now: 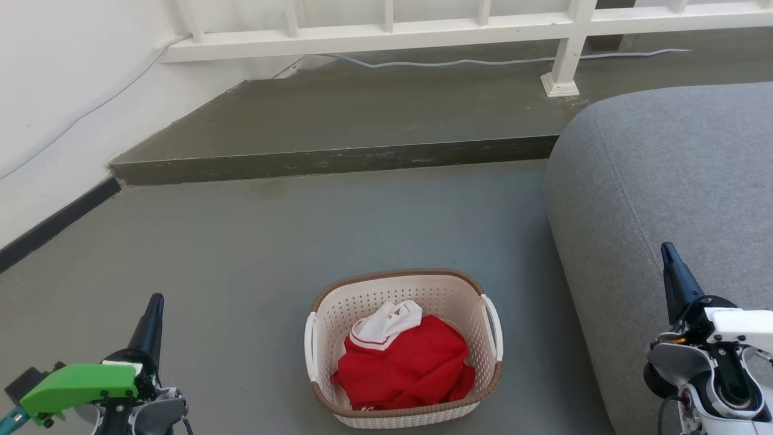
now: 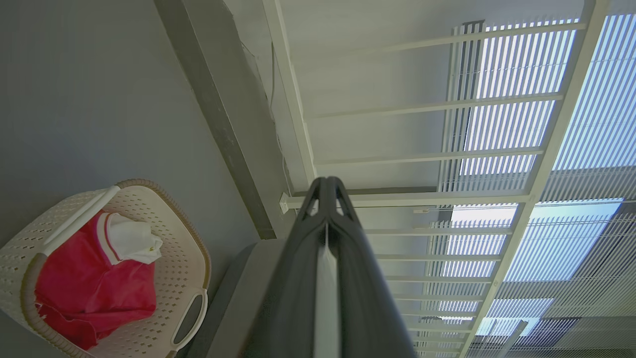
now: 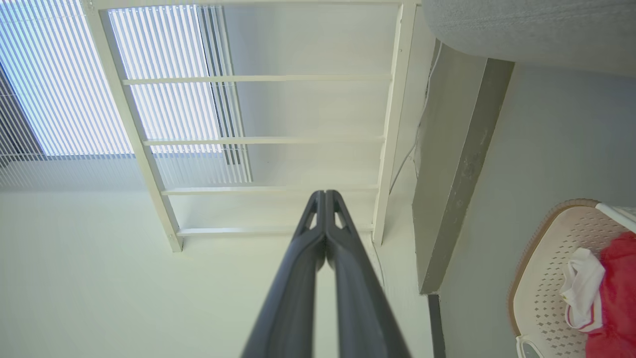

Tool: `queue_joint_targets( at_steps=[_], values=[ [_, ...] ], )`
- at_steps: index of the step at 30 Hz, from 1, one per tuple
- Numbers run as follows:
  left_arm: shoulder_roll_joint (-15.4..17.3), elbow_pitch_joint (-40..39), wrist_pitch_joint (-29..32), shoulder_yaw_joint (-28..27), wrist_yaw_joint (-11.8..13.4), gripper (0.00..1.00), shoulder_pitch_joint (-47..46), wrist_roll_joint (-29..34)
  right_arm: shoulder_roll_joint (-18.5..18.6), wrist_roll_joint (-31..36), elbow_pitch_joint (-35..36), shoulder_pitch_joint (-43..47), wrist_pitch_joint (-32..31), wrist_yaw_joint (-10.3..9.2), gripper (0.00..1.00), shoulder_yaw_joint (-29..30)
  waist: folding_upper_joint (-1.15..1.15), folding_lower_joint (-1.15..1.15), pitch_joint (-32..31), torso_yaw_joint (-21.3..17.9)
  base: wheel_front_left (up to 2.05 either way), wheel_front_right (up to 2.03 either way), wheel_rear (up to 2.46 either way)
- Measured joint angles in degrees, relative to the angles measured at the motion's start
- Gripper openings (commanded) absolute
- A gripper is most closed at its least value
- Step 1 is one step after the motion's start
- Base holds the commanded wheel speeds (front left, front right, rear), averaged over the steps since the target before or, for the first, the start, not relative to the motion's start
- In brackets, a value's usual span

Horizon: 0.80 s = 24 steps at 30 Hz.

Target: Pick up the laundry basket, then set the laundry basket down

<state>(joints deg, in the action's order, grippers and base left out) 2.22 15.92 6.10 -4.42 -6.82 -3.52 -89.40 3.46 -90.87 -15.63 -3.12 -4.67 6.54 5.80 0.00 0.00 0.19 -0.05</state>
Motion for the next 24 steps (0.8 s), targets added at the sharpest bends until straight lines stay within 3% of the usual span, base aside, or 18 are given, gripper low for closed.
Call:
queue_joint_targets(
  at_steps=[24],
  values=[
    [-0.04, 0.0, 0.45, -0.69, -0.08, 0.0, -0.01, -2.25, -0.23, -1.57, -0.19, -0.04, -0.44, 0.02, 0.0, 0.69, 0.0, 0.0, -0.03, 0.05, 0.0, 0.0, 0.0]
  ],
)
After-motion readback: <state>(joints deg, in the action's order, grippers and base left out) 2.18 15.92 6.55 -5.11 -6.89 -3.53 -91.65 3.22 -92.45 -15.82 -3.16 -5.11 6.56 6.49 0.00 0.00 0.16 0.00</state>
